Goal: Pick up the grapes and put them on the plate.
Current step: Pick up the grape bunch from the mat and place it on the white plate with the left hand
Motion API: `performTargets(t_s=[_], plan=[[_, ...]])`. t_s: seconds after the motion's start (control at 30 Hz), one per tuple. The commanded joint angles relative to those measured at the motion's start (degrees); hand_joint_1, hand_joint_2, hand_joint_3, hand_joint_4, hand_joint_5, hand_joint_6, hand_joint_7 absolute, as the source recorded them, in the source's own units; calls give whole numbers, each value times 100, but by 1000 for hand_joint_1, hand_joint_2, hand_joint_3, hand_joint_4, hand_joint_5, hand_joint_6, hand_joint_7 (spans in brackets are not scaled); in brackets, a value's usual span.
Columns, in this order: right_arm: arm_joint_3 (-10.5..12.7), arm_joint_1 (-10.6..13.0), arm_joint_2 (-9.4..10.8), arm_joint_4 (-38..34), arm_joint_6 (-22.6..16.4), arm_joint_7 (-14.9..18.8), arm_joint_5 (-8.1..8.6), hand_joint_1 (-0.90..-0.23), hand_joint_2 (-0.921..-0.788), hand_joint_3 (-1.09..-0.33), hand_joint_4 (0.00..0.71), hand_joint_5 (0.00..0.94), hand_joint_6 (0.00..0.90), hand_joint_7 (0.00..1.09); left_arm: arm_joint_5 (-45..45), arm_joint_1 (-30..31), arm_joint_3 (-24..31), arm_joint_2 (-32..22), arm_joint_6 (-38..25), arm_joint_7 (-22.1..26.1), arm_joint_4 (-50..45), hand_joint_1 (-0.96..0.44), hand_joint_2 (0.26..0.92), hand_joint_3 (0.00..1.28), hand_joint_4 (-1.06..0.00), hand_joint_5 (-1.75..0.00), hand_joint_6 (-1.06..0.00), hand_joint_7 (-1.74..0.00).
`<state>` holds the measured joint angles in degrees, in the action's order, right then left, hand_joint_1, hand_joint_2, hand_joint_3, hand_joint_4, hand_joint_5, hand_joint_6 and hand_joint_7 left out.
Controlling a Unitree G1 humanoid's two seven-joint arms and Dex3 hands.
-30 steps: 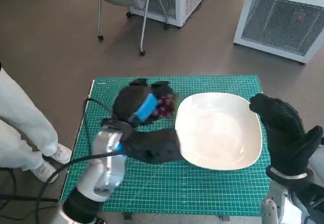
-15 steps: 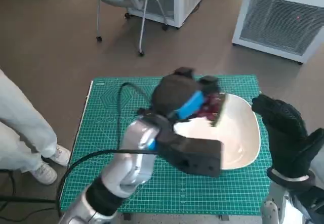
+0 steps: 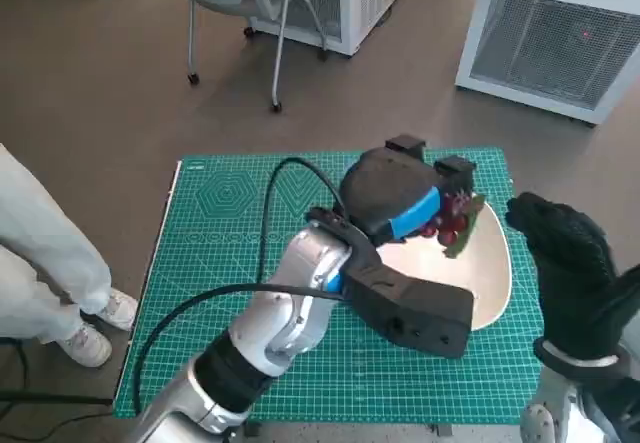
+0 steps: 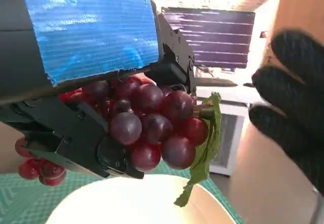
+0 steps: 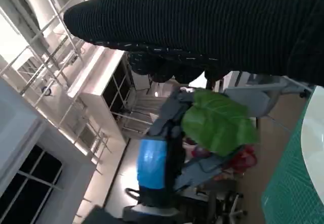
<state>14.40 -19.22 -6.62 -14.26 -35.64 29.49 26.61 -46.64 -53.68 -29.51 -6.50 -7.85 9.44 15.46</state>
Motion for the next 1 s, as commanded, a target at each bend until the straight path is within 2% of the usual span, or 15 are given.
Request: performTargets(t_s=[0.03,0.33,0.5,0.63,0.7,0.73,0.77,0.87,0.9,1.0], plan=[[36,147,7,-14,11,-74,-44,-407,-921,-596,438,430,218,864,107,-116,46,39,217,-136,195,3,919,121,-673,-1294,-547,-1137],[75,144,10,-78,-45,-79,-43,-402,-921,-598,439,425,217,864,178,-245,96,94,290,-161,634,2,921,135,-679,-1275,-505,-1186],[72,137,24,-88,-64,-96,-57,-400,-921,-599,439,423,217,864,301,-303,133,158,260,-83,809,2,919,130,-674,-1263,-517,-1197],[58,121,30,-98,-61,-107,-61,-400,-921,-600,440,421,216,864,591,-293,243,220,286,101,923,2,920,147,-621,-1290,-520,-1231],[53,106,33,-112,-56,-108,-61,-400,-921,-600,440,421,216,864,749,-260,279,232,261,291,932,77,921,178,-567,-1332,-468,-1103],[51,100,33,-119,-54,-108,-59,-400,-921,-600,441,420,216,865,792,-240,270,224,230,398,918,114,917,184,-539,-1311,-438,-950],[51,96,32,-126,-54,-105,-56,-400,-921,-600,441,420,216,865,803,-225,238,205,195,511,900,129,912,177,-509,-1206,-403,-743],[52,87,29,-145,-54,-91,-39,-400,-921,-599,442,419,216,864,738,-199,99,113,106,846,835,-41,893,101,-320,-568,-302,-277],[52,85,29,-150,-55,-87,-34,-400,-921,-599,443,419,217,864,705,-196,62,83,100,917,818,-102,891,78,-246,-393,-267,-190],[51,81,32,-161,-61,-82,-28,-400,-921,-598,444,418,217,863,593,-200,-35,17,136,973,826,-233,891,39,-130,-130,-207,-63]])
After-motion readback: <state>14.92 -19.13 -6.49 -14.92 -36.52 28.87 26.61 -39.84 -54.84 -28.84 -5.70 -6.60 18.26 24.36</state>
